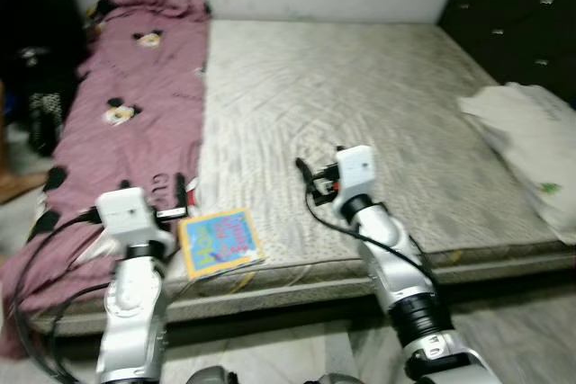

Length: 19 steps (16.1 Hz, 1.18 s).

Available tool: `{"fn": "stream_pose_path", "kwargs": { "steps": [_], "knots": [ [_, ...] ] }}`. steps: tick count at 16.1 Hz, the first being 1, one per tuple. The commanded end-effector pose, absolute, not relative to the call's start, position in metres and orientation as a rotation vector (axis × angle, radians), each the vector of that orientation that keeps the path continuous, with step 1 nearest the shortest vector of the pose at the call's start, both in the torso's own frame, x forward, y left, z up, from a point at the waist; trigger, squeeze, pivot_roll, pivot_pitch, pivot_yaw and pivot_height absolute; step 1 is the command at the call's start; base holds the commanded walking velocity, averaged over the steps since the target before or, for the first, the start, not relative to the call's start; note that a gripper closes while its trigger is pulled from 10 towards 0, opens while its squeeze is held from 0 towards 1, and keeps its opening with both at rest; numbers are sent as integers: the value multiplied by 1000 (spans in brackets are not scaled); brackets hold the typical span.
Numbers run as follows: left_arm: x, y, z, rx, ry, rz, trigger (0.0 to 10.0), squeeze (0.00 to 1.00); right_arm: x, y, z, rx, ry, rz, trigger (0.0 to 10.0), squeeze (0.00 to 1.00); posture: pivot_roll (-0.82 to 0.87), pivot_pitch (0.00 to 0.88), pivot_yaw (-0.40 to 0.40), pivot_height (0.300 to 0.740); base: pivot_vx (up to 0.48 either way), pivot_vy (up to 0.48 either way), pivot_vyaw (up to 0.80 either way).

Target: Clean up the room

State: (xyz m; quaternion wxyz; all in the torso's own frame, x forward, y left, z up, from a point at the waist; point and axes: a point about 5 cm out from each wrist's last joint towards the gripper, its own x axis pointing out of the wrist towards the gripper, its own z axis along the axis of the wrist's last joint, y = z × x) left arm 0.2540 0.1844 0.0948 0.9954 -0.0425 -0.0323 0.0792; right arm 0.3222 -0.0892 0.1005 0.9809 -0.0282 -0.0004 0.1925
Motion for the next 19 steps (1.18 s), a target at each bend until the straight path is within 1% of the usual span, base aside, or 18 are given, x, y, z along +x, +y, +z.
{"fn": "stream_pose_path", "kwargs": {
  "steps": [1,8,10,11,12,13,14,15,16,18,19],
  "knots": [
    [255,177,97,-100,-79,131,10000,0,325,-96,104,-67,-13,371,10000,0,-54,15,-53,740,412,0,0],
    [255,177,96,-86,-71,136,10000,0,325,-96,103,-67,-14,376,10000,0,-46,8,-56,740,381,0,0],
    [257,180,91,-41,-22,188,10000,0,325,-96,103,-63,-14,375,10000,0,-43,6,-57,740,0,0,0],
    [256,182,92,-33,-18,205,10000,0,325,-97,103,-61,-14,372,10000,0,-41,5,-57,740,0,0,0],
    [255,184,92,-70,8,215,10000,0,326,-97,103,-54,-12,367,10000,0,-39,4,-55,740,0,0,0],
    [253,188,95,-36,14,236,10000,0,326,-98,103,-50,-12,358,10000,0,-34,4,-55,740,0,0,0],
    [248,189,98,-26,-14,186,10000,0,327,-99,103,-49,-13,351,10000,0,-31,6,-53,740,0,0,0],
    [243,193,98,40,-18,206,10000,0,327,-100,104,-48,-17,344,10000,0,-28,7,-52,740,0,0,0],
    [241,194,98,56,-15,227,10000,0,327,-100,105,-51,-21,340,10000,0,-28,7,-52,740,0,0,0],
    [235,198,99,48,2,262,10000,0,330,-102,108,-47,-29,332,10000,0,-15,20,-55,740,0,0,0],
    [233,198,101,30,-10,218,10000,0,331,-102,108,-47,-29,332,10000,0,-9,23,-56,740,0,0,0]
  ]
}}
